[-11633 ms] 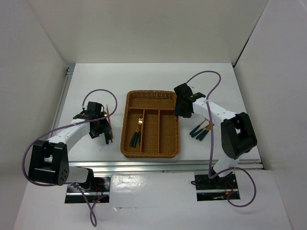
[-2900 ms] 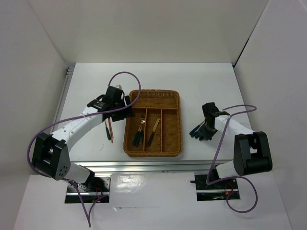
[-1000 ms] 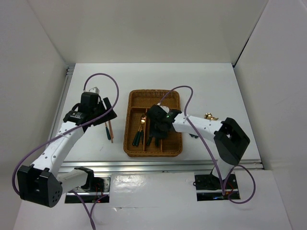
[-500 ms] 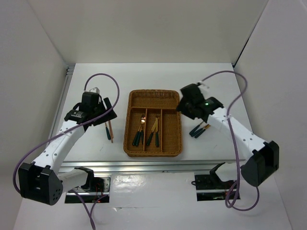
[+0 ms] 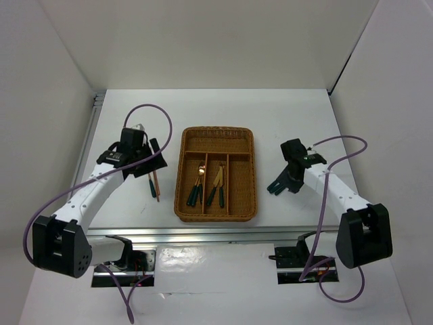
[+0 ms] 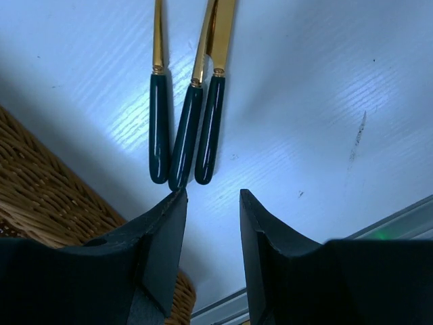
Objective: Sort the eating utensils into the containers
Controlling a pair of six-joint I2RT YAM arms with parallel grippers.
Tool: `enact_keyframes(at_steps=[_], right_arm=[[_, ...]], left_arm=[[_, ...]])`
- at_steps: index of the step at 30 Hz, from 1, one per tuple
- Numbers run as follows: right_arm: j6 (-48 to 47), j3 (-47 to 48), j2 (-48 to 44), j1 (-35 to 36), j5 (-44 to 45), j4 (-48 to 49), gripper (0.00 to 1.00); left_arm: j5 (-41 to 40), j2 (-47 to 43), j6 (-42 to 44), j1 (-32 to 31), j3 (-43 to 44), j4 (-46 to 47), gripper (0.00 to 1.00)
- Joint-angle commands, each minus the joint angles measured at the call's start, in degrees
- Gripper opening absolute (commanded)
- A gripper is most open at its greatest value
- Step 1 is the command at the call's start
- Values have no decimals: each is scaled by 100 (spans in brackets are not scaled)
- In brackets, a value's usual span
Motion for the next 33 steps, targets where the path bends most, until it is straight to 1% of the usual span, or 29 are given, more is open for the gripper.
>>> enact_keyframes(at_steps=[1, 5, 12, 21, 33], right_arm=[[68, -179, 20, -88, -1, 291, 44], [-63, -399, 160, -229, -229, 642, 43], [-230, -400, 388, -229, -230, 871, 42], [-230, -347, 582, -229, -291, 933, 42], [-230, -505, 828, -229, -344, 1161, 41]], left_arm=[[73, 64, 113, 26, 254, 182, 81], [73, 117, 113, 26, 254, 182, 81], [73, 170, 113, 26, 307, 182, 81], [73, 276, 113, 26, 359, 182, 81], [73, 329, 113, 26, 359, 182, 81]])
